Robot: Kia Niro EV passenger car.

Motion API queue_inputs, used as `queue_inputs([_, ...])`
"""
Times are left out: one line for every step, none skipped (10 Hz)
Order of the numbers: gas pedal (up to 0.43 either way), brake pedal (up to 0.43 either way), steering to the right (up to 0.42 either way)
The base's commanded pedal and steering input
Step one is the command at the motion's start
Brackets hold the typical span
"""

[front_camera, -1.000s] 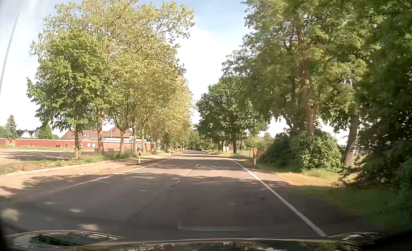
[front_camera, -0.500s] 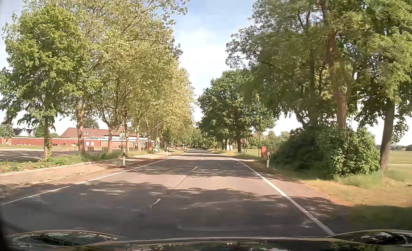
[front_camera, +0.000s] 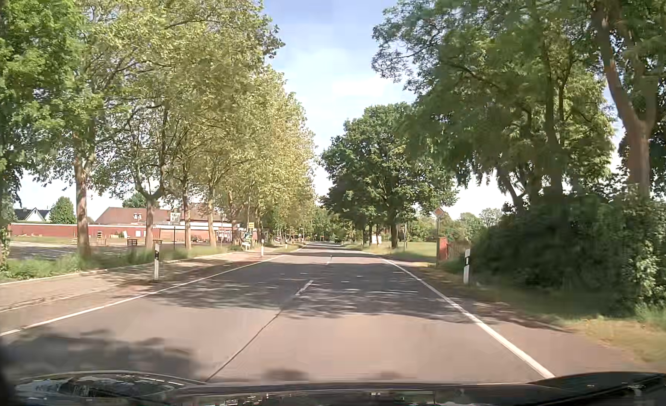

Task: Follow the waypoints while adhering to traffic rules and regulations

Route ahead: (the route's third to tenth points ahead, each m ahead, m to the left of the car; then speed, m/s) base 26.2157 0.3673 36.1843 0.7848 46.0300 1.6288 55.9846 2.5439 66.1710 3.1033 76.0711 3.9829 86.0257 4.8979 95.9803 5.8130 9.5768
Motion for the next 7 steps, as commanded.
queue_inputs([0.220,0.000,-0.008])
queue_inputs([0.220,0.000,-0.008])
queue_inputs([0.220,0.000,-0.007])
queue_inputs([0.220,0.000,-0.007])
queue_inputs([0.220,0.000,-0.007])
queue_inputs([0.220,0.000,-0.007])
queue_inputs([0.220,0.000,-0.007])
